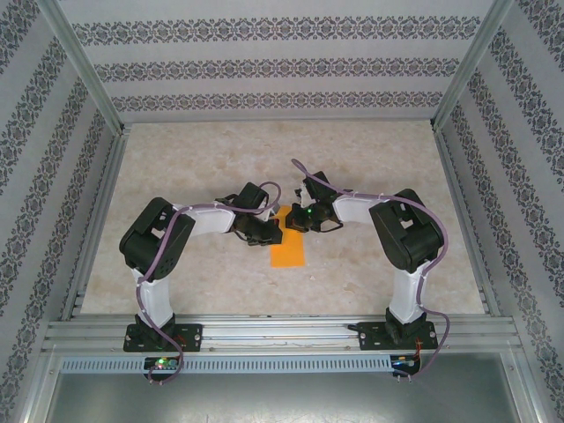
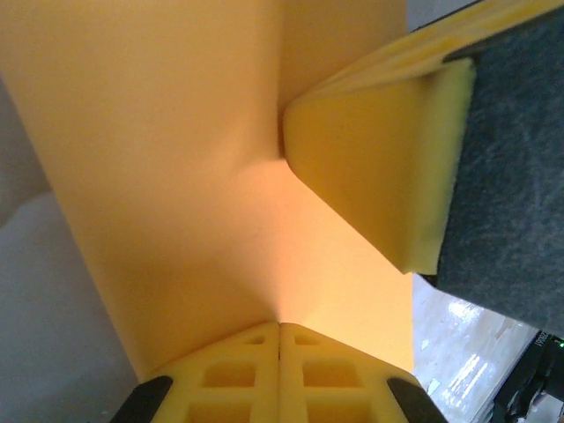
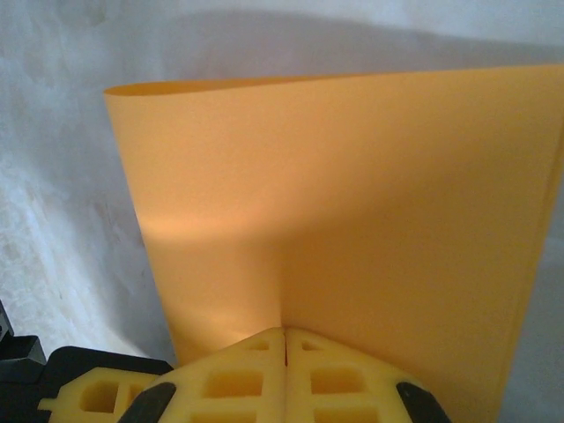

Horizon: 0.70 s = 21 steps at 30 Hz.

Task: Fold a paper plane with a square sheet of paper (fold left side to right side)

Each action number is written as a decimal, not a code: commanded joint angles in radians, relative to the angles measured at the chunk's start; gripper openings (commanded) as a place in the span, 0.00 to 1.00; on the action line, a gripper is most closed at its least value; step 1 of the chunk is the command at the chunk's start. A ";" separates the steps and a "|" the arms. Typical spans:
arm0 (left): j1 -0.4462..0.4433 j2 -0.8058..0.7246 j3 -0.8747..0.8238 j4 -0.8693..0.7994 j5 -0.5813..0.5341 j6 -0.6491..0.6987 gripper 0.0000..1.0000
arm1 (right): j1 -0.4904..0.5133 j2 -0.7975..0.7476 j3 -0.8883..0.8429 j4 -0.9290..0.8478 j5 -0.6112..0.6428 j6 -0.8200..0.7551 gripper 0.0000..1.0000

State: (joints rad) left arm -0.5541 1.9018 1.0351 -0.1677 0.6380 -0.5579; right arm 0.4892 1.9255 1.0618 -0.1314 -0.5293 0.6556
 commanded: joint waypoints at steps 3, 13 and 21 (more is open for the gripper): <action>0.003 0.018 -0.052 0.000 -0.031 -0.020 0.00 | 0.005 -0.102 0.024 -0.045 0.061 -0.003 0.09; -0.003 0.001 -0.060 0.004 -0.038 -0.028 0.00 | 0.064 -0.272 -0.152 -0.071 0.045 0.045 0.00; -0.003 -0.004 -0.054 0.007 -0.034 -0.034 0.00 | 0.127 -0.221 -0.199 -0.054 0.059 0.081 0.00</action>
State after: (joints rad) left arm -0.5541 1.8954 1.0100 -0.1223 0.6472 -0.5823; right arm 0.6132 1.6779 0.8753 -0.1829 -0.4866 0.7128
